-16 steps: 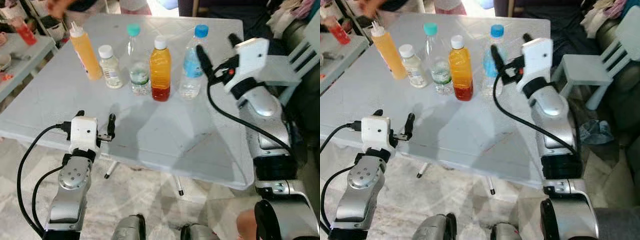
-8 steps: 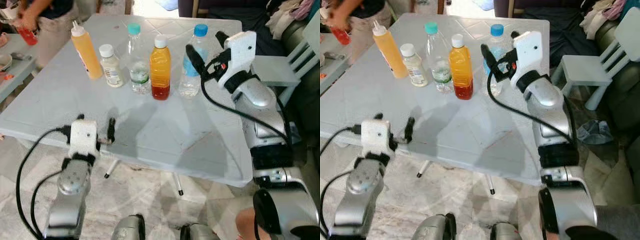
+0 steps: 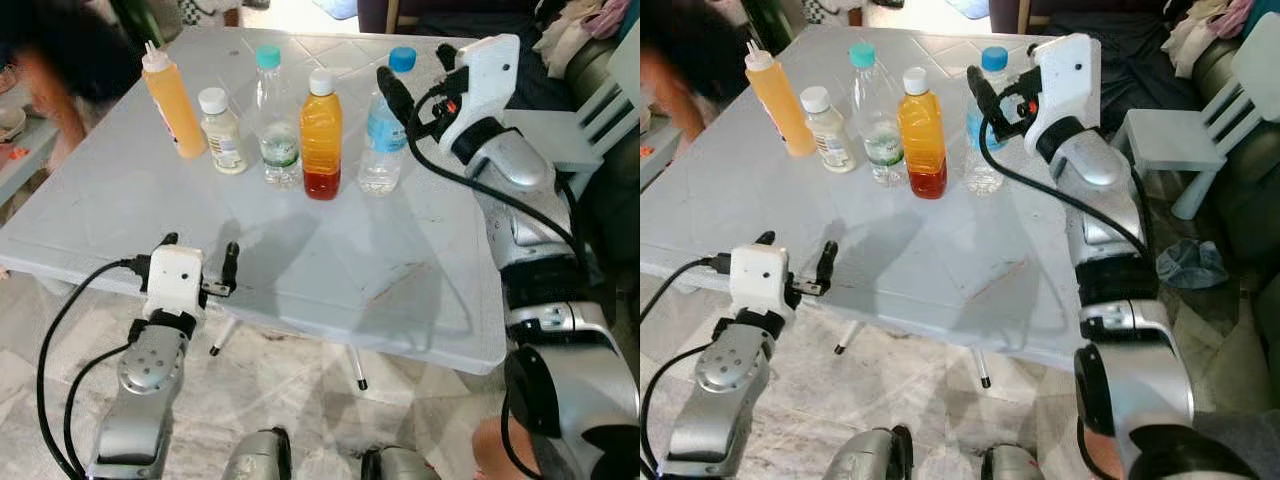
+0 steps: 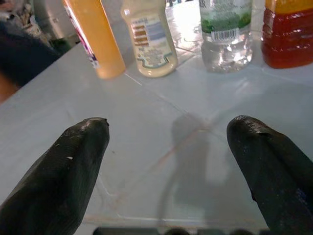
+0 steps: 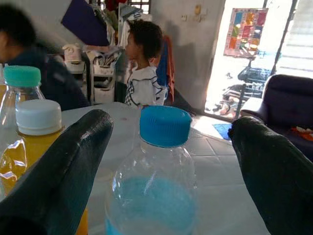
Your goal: Restocking fridge
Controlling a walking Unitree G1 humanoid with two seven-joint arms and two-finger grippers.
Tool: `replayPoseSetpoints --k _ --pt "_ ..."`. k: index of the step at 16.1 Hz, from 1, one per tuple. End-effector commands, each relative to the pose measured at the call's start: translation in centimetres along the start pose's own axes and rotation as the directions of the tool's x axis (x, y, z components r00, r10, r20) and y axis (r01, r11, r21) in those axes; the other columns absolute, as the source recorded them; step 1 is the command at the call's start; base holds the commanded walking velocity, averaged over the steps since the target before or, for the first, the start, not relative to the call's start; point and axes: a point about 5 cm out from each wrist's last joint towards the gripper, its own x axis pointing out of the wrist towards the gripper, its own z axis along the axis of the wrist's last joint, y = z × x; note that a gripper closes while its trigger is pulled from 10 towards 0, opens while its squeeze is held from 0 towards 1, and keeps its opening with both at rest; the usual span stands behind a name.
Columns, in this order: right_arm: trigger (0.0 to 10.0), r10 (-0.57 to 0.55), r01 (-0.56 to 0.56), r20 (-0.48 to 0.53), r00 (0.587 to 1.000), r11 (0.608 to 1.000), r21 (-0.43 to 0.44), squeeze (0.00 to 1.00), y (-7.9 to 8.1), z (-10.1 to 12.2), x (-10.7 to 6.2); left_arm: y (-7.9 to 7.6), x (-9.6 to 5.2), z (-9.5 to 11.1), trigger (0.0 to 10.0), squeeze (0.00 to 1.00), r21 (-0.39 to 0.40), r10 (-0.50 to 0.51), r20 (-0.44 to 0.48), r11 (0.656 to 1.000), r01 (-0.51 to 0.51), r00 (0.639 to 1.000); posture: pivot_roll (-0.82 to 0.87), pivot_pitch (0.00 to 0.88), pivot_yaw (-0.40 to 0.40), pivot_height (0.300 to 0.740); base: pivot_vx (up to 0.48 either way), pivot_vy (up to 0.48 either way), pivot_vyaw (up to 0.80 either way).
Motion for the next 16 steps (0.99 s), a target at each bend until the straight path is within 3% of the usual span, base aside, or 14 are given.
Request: replayPoseSetpoints --k 1,5,6,7,8,16 --pt "10.0 0.014 -0.014 0.019 1.0 1.0 -0.005 0.0 0.1 0.7 0.6 0.6 -0.3 -0.2 10.0 0.0 0.007 0.011 -0.019 1.0 -0.011 1.0 0.1 0.165 0.08 0.74 0.0 0.0 0.0" --pt "10.0 0.03 -0.03 0.001 1.0 0.999 0.029 0.0 0.0 0.6 1.7 0.6 -0.7 -0.4 10.0 0.0 0.013 0.003 -0.029 1.0 -0.003 1.0 0.11 0.167 0.084 0.74 0.0 0.0 0.0" --pt "5.2 0.035 -0.034 -0.007 0.999 0.998 0.045 0.0 -0.1 0.5 1.9 0.7 -0.6 -0.4 10.0 0.0 0.014 0.003 -0.029 1.0 -0.003 1.0 0.11 0.168 0.085 0.74 0.0 0.0 0.0" --pt "3.6 0.041 -0.041 -0.006 0.999 0.998 0.056 0.0 0.0 0.4 2.0 0.7 -0.5 -0.3 10.0 0.0 0.015 0.004 -0.029 1.0 -0.003 1.0 0.11 0.168 0.085 0.74 0.0 0.0 0.0" --pt "1.3 0.048 -0.048 -0.009 0.999 0.997 0.06 0.0 0.0 0.4 2.0 0.8 -0.5 -0.3 10.0 0.0 0.017 0.004 -0.029 1.0 -0.003 1.0 0.12 0.169 0.084 0.74 0.0 0.0 0.0" --pt "0.0 0.15 -0.15 0.0 0.989 0.987 0.056 0.0 1.2 0.6 3.1 0.8 -0.7 -0.4 10.0 0.0 0.02 0.006 -0.036 1.0 -0.005 0.999 0.12 0.174 0.078 0.74 0.0 0.0 0.0"
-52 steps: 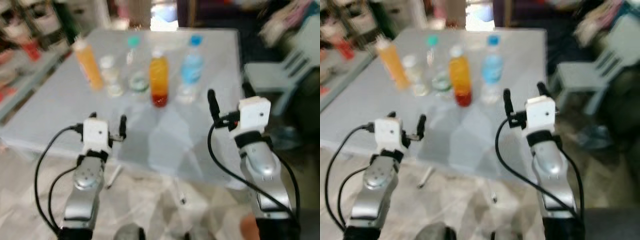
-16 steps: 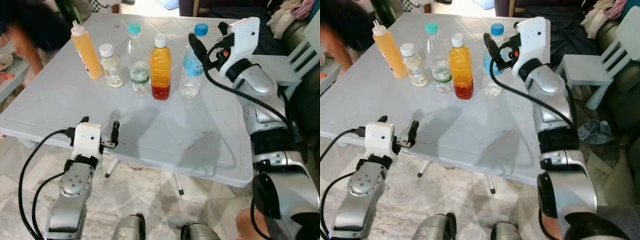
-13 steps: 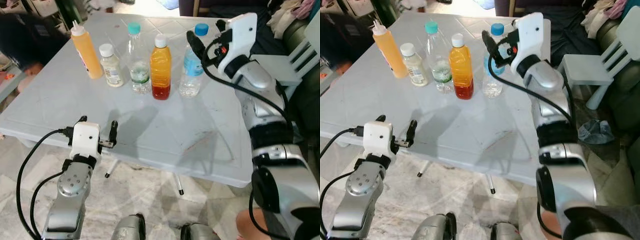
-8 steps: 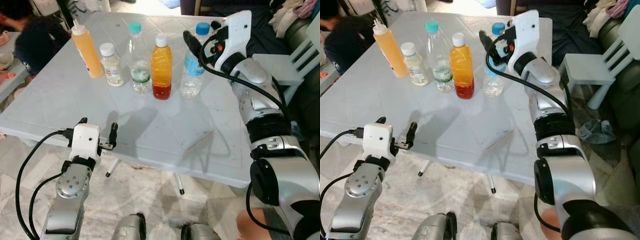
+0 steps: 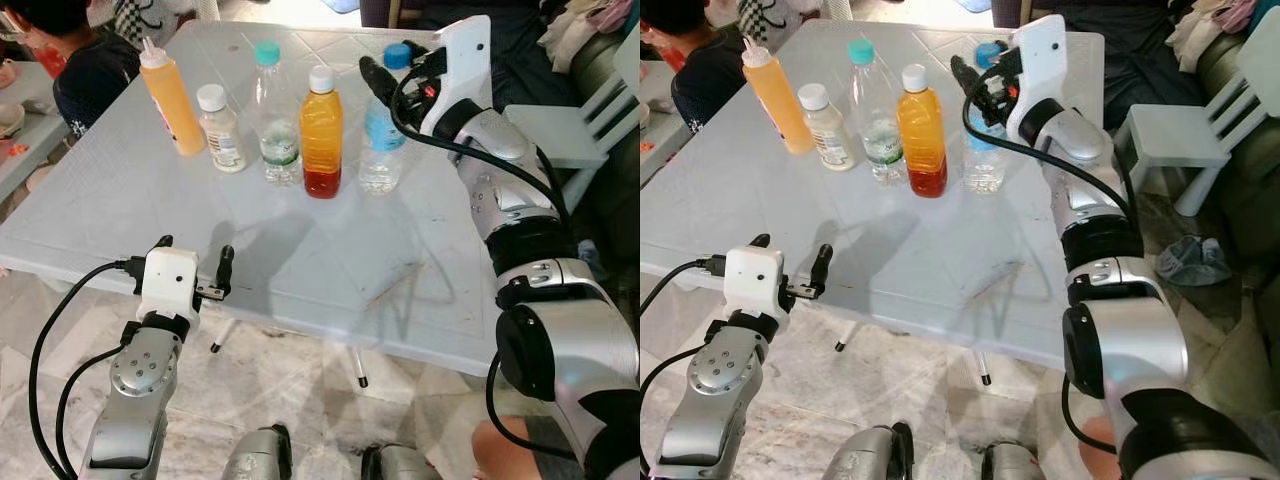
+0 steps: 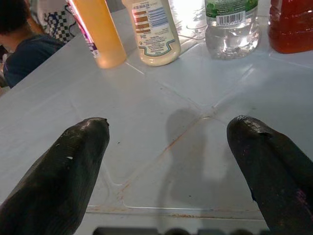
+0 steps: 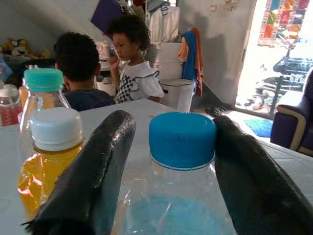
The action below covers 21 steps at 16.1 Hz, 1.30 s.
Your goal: Restocking fridge
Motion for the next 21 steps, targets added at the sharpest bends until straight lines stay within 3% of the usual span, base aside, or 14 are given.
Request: replayPoseSetpoints --k 1,7,8,9,11,12,13,17,18,19,21 --pt "0.0 0.032 -0.032 0.014 0.999 0.999 -0.003 0.0 0.5 0.5 0.6 0.4 -0.3 0.0 10.0 0.0 0.008 0.012 -0.008 1.0 -0.012 1.0 0.12 0.175 0.075 0.74 0.0 0.0 0.0" --pt "0.3 0.049 -0.049 -0.008 0.999 0.999 -0.002 0.0 0.8 0.0 0.5 0.3 -0.4 -0.1 10.0 0.0 0.009 0.016 -0.012 1.0 -0.016 1.0 0.12 0.176 0.071 0.74 0.0 0.0 0.0" --pt "0.8 0.043 -0.044 -0.036 0.998 0.999 -0.021 0.0 0.8 -0.4 0.3 0.2 -0.5 -0.1 10.0 0.0 0.008 0.014 -0.014 1.0 -0.014 1.0 0.12 0.175 0.07 0.74 0.0 0.0 0.0" --pt "0.6 0.036 -0.038 -0.06 0.998 0.999 -0.031 0.0 0.7 -0.6 0.0 0.1 -0.5 -0.1 10.0 0.0 0.007 0.013 -0.015 1.0 -0.013 1.0 0.12 0.175 0.07 0.74 0.0 0.0 0.0" --pt "0.8 0.008 -0.014 -0.134 0.991 0.999 -0.042 0.0 0.5 -1.6 -1.2 0.1 -0.3 -0.2 10.0 0.0 0.005 0.015 -0.017 1.0 -0.015 1.0 0.11 0.17 0.065 0.74 0.0 0.0 0.0" --pt "0.4 -0.003 -0.006 -0.156 0.988 0.999 -0.052 0.0 0.6 -2.1 -2.0 0.0 -0.2 -0.2 10.0 0.0 0.003 0.015 -0.016 1.0 -0.015 1.0 0.1 0.168 0.065 0.74 0.0 0.0 0.0" --pt "0.0 -0.01 0.001 -0.162 0.987 0.998 -0.058 0.0 0.7 -2.3 -2.5 0.0 -0.1 -0.2 10.0 0.0 0.002 0.015 -0.017 1.0 -0.015 1.0 0.1 0.167 0.065 0.74 0.0 0.0 0.0" --pt "0.0 -0.114 0.104 -0.134 0.984 0.991 -0.083 0.0 1.5 -2.5 -5.4 -0.7 0.5 -0.6 10.0 0.0 -0.03 0.005 -0.041 1.0 -0.007 0.999 0.06 0.149 0.077 0.74 0.0 0.0 0.0" --pt "2.5 -0.147 0.138 -0.121 0.982 0.987 -0.076 0.0 1.8 -2.5 -5.9 -1.1 0.7 -0.6 10.0 0.0 -0.05 0.0 -0.043 0.999 -0.002 0.999 0.05 0.142 0.078 0.74 0.0 0.0 0.0" --pt "10.0 -0.201 0.193 -0.076 0.977 0.976 -0.104 0.0 2.3 -2.5 -6.9 -1.8 1.1 -0.4 10.0 0.0 -0.066 -0.015 -0.028 0.998 0.013 0.999 0.03 0.126 0.076 0.74 0.0 0.0 0.0" --pt "10.0 -0.234 0.228 -0.059 0.97 0.969 -0.093 0.0 3.4 -2.5 -7.8 -2.2 1.3 -0.4 10.0 0.0 -0.079 -0.018 -0.025 0.997 0.016 1.0 0.02 0.114 0.073 0.74 0.0 0.0 0.0"
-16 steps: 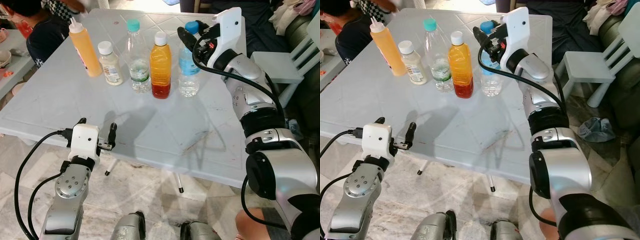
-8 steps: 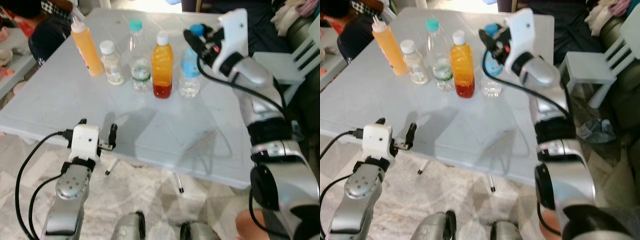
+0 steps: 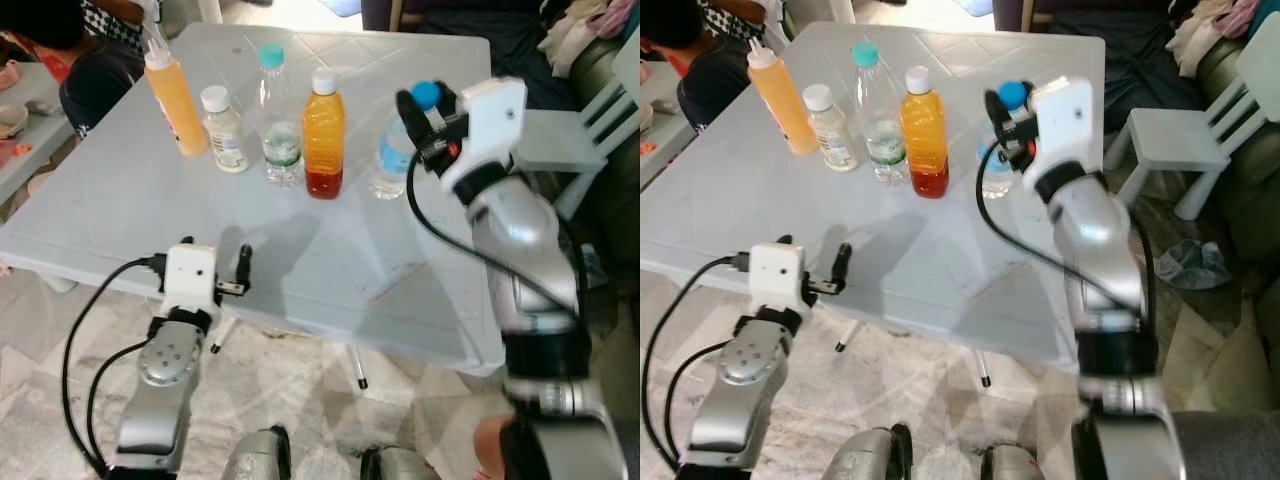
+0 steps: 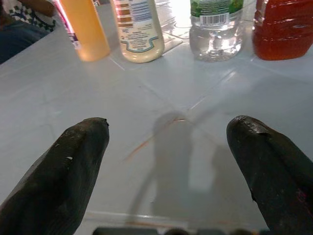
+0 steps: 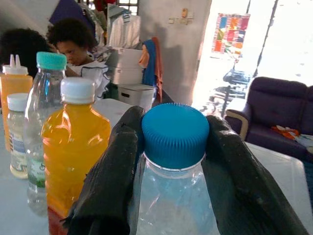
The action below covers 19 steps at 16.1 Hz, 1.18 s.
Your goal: Restocking fridge
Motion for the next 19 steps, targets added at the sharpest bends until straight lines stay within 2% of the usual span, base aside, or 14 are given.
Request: replayPoseSetpoints --k 1,3,7,19 --pt "10.0 -0.011 0.011 -0.087 0.996 1.0 -0.009 0.0 0.7 -1.5 -0.8 0.0 0.1 -0.3 10.0 0.0 0.0 0.008 -0.007 1.0 -0.008 1.0 0.01 0.108 0.071 0.74 0.0 0.0 0.0" --pt "10.0 -0.023 0.022 -0.05 0.998 1.0 -0.015 0.0 1.9 -0.7 -1.2 -0.3 0.3 -0.4 10.0 0.0 -0.007 -0.001 -0.008 1.0 0.001 1.0 0.01 0.101 0.069 0.74 0.0 0.0 0.0" --pt "10.0 -0.022 0.022 -0.033 0.999 1.0 0.014 0.0 3.1 -0.3 -1.2 -0.2 0.8 -0.2 10.0 0.0 -0.007 0.002 -0.002 1.0 -0.002 1.0 0.01 0.092 0.073 0.74 -0.133 0.0 0.0" --pt "10.0 -0.006 0.012 -0.088 0.996 0.998 0.058 0.0 3.9 -1.6 -1.7 0.0 0.6 -1.0 10.0 0.0 0.0 0.014 -0.011 1.0 -0.014 1.0 0.02 0.089 0.051 0.74 -0.29 0.0 0.0"
